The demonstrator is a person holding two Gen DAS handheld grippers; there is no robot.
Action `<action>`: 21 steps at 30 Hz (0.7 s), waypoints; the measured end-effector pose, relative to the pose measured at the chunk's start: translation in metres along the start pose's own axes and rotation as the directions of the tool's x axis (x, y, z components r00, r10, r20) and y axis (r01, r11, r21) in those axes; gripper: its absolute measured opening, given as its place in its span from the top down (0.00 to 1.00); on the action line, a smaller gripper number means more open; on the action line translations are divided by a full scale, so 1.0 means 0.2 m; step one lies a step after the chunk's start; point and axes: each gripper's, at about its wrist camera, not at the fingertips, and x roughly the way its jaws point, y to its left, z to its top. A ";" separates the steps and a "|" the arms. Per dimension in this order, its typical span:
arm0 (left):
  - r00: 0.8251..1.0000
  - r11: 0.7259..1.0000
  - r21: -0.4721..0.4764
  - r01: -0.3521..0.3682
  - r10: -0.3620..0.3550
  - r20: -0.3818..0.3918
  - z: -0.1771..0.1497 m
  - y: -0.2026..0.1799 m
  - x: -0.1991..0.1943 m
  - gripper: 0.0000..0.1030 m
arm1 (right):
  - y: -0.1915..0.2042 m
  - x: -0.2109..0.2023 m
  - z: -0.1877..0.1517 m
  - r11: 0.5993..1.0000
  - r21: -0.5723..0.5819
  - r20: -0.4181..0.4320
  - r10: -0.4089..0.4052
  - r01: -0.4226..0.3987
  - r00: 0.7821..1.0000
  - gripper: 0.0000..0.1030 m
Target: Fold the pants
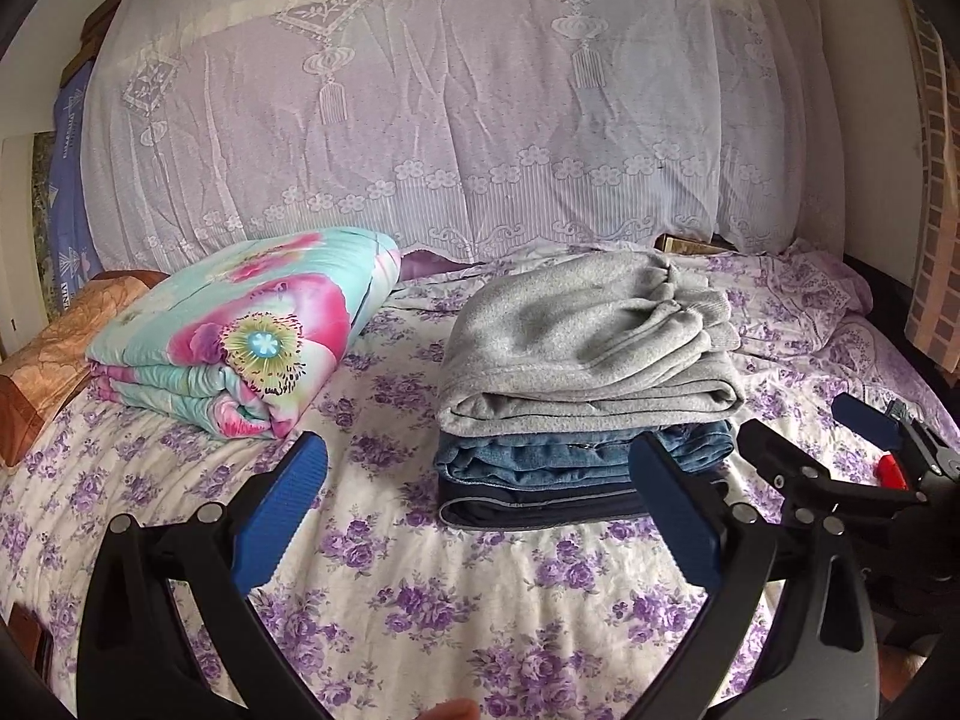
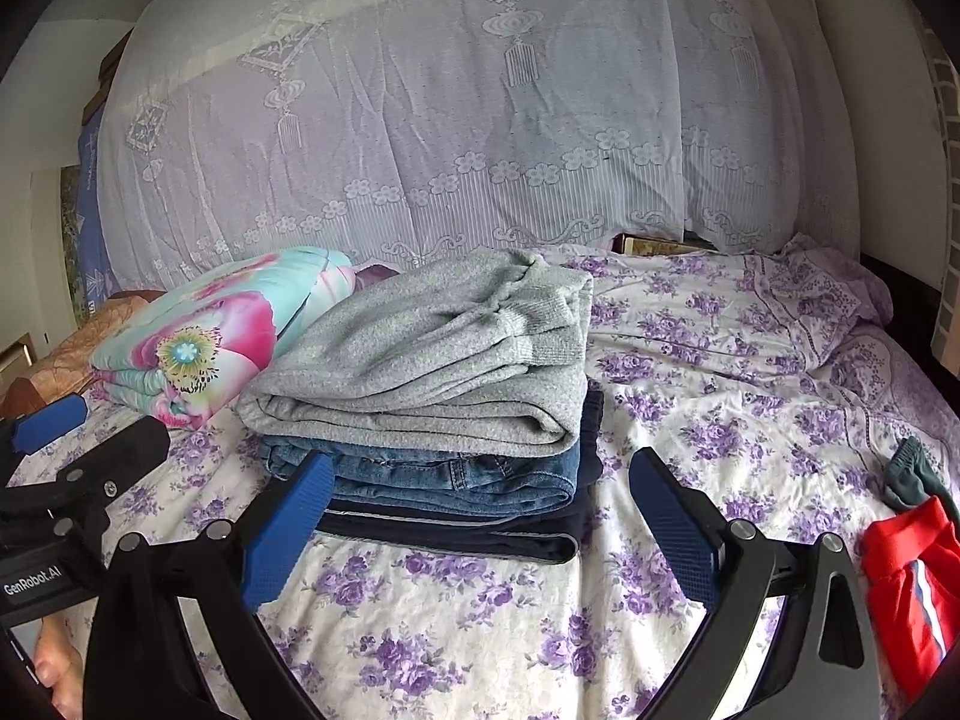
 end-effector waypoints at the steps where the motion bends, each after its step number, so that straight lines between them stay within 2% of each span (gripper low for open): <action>1: 1.000 1.000 -0.002 0.002 -0.002 0.000 0.00 0.00 0.00 0.05 | 0.00 0.00 0.00 1.000 0.001 0.000 0.001 -0.001 1.000 0.04; 21: 1.000 1.000 0.007 0.003 -0.003 -0.005 0.00 0.00 0.00 0.05 | 0.01 0.00 0.00 1.000 -0.006 -0.003 0.012 -0.012 1.000 0.04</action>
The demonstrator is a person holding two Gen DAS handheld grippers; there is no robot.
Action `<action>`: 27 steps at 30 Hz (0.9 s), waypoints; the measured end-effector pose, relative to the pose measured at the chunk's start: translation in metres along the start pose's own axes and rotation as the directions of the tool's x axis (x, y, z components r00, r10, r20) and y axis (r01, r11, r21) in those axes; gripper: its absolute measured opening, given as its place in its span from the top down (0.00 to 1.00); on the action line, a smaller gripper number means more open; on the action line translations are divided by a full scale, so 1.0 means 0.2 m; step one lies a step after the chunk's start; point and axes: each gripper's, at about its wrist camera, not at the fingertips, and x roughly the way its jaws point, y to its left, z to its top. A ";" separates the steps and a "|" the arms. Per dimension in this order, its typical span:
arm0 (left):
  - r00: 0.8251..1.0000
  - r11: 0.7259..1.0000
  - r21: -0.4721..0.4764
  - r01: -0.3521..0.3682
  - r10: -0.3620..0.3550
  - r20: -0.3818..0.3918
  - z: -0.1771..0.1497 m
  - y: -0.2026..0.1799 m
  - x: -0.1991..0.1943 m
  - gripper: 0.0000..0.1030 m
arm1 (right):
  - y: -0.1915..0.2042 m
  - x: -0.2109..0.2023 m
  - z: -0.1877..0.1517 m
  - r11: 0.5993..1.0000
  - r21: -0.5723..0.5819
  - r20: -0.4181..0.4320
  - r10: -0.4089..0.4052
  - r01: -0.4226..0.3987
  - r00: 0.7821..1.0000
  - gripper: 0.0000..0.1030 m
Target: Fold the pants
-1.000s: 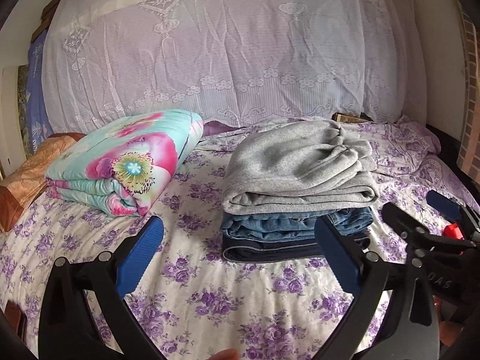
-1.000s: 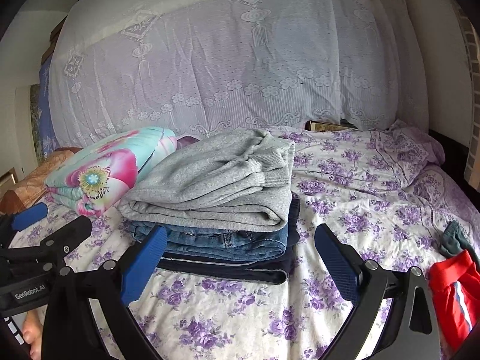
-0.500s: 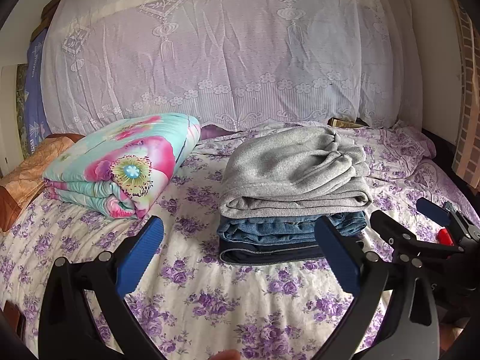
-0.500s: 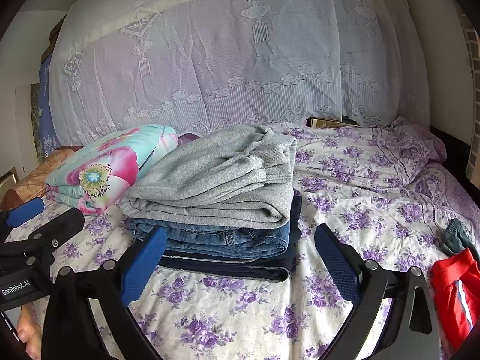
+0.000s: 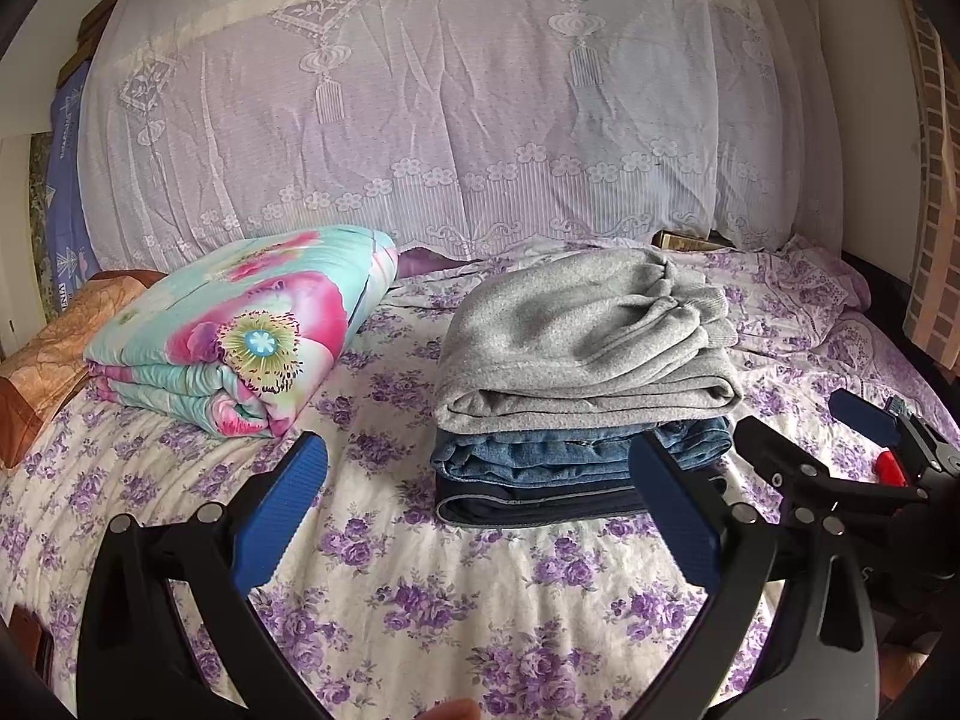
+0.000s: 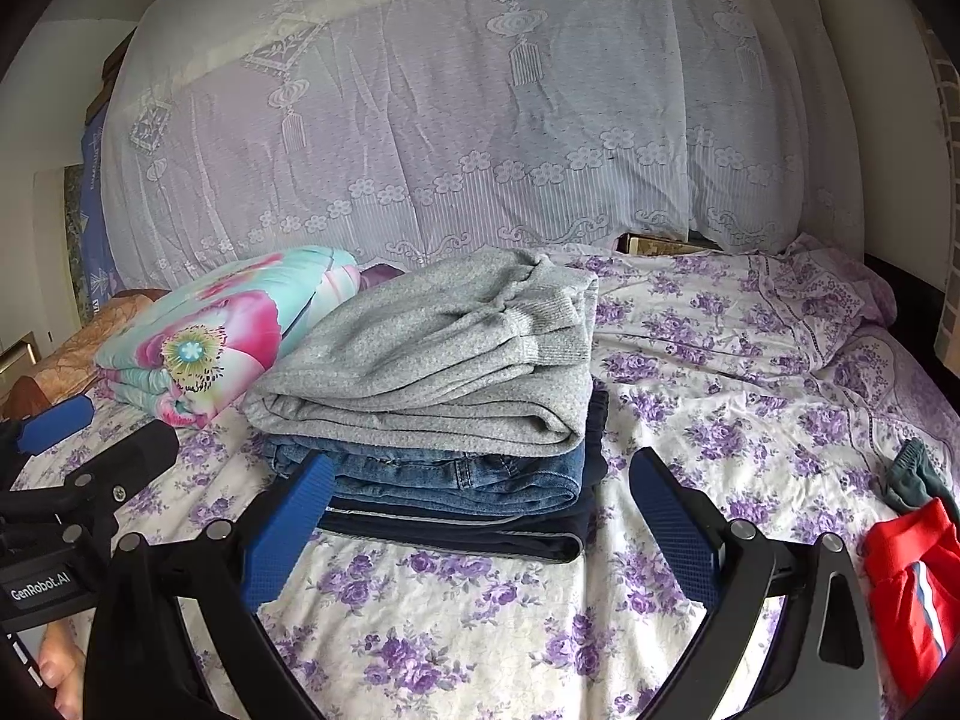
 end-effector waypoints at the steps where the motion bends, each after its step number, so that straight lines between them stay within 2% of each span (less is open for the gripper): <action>1: 1.000 1.000 0.001 0.000 0.000 0.001 0.00 0.00 0.00 0.05 | 0.00 0.00 0.00 1.000 -0.003 -0.001 0.001 -0.001 1.000 0.04; 27: 1.000 1.000 0.012 0.007 -0.007 -0.002 -0.01 -0.02 0.00 0.05 | 0.00 0.01 0.00 1.000 -0.006 -0.007 0.008 -0.008 1.000 0.04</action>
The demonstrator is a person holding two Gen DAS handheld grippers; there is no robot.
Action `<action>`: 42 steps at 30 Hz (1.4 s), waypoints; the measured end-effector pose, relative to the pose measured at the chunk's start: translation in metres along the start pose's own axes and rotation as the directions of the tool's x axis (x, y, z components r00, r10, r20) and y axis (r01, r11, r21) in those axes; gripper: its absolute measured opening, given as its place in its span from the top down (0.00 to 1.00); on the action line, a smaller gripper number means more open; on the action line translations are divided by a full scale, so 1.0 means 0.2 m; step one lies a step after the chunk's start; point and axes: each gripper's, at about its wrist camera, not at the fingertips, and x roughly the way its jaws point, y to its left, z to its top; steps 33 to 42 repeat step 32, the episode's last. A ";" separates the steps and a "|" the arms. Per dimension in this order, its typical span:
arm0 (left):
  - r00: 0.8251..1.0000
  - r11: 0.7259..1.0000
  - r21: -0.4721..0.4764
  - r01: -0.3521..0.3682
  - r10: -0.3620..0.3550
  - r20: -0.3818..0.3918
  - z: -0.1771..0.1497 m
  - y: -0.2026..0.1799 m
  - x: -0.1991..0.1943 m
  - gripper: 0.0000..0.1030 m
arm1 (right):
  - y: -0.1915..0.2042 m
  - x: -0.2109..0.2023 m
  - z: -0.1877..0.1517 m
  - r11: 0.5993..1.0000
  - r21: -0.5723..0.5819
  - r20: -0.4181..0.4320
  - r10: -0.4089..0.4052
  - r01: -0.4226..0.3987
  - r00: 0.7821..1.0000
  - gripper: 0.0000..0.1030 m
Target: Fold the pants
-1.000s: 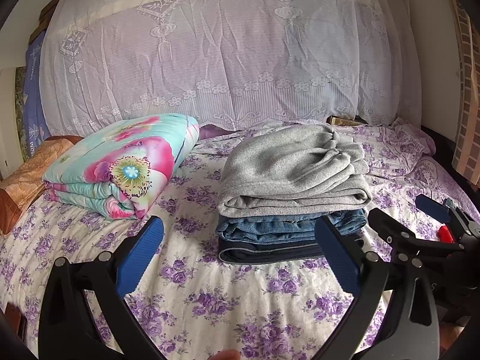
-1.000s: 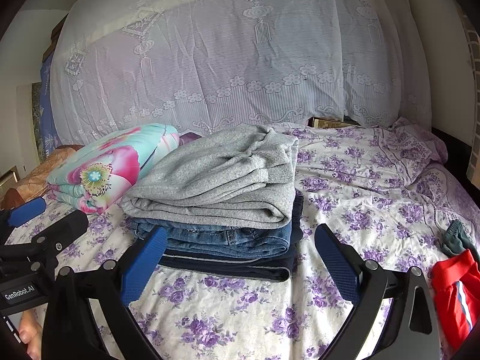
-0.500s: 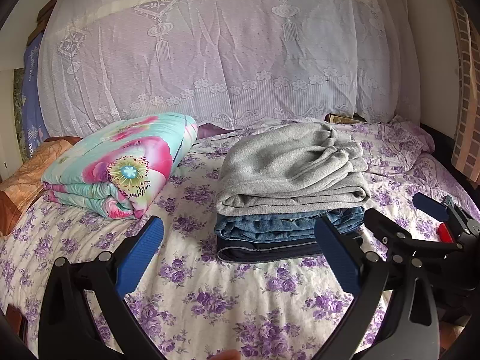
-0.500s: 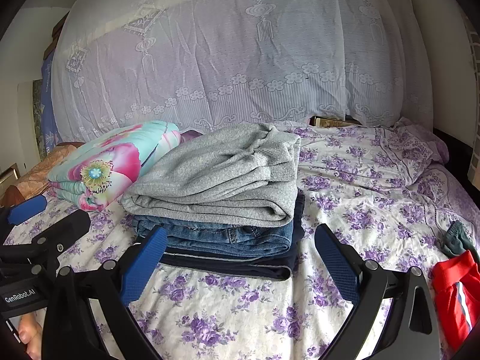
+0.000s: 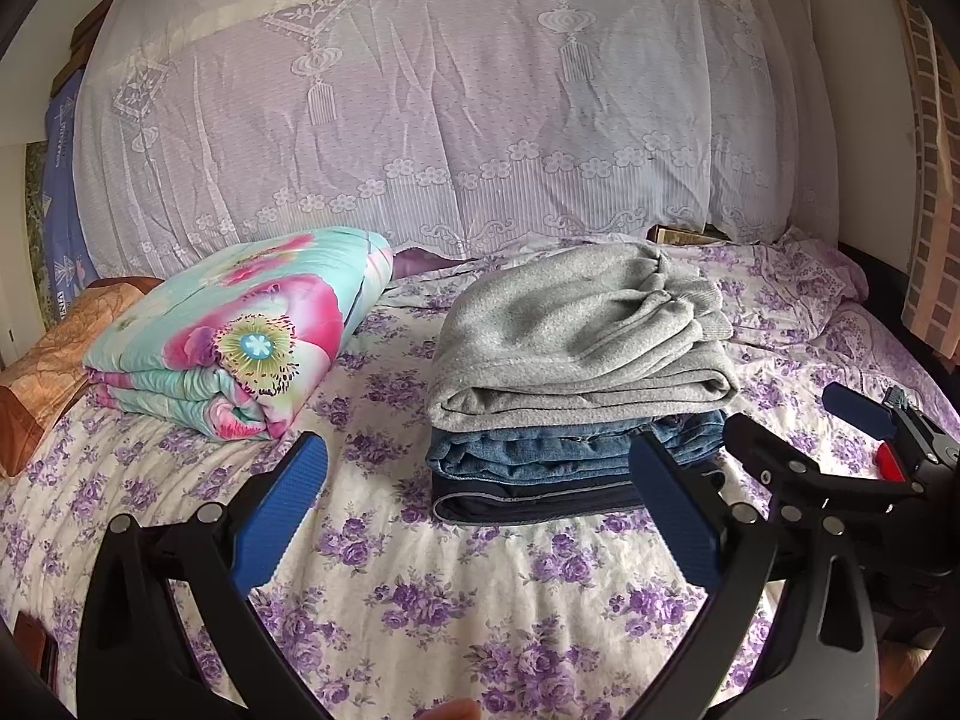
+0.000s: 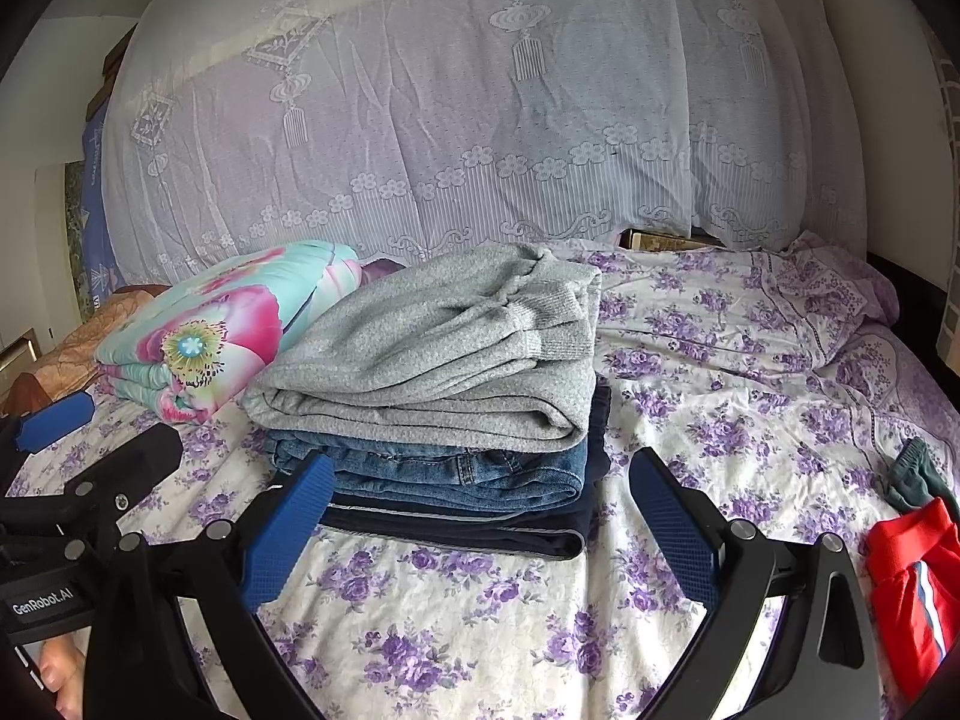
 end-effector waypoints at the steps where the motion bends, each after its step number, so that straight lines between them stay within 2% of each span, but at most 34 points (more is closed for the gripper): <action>1: 1.000 1.000 0.000 0.000 0.000 0.000 0.00 0.00 0.00 0.05 | 0.00 0.00 0.00 1.000 0.001 -0.001 0.000 0.000 1.000 0.04; 16: 1.000 1.000 0.003 0.001 -0.001 0.000 0.00 -0.01 0.00 0.05 | 0.00 0.00 0.00 1.000 0.002 -0.003 0.001 -0.001 1.000 0.04; 19: 1.000 1.000 0.008 0.025 -0.025 0.009 -0.01 0.00 0.00 0.05 | 0.00 0.00 0.00 1.000 0.001 -0.003 0.002 -0.002 1.000 0.04; 23: 1.000 0.999 0.033 -0.007 0.006 0.016 -0.01 -0.01 0.00 0.05 | 0.00 0.01 -0.01 1.000 0.000 -0.005 -0.001 0.001 1.000 0.04; 30: 0.999 0.999 -0.004 0.033 -0.033 -0.032 0.00 0.03 0.03 0.05 | 0.00 0.00 -0.01 1.000 0.001 -0.004 0.000 0.000 1.000 0.04; 42: 0.999 1.000 -0.004 0.026 -0.026 -0.033 0.00 0.03 0.03 0.05 | 0.00 0.00 -0.01 1.000 0.001 -0.005 0.001 -0.001 1.000 0.04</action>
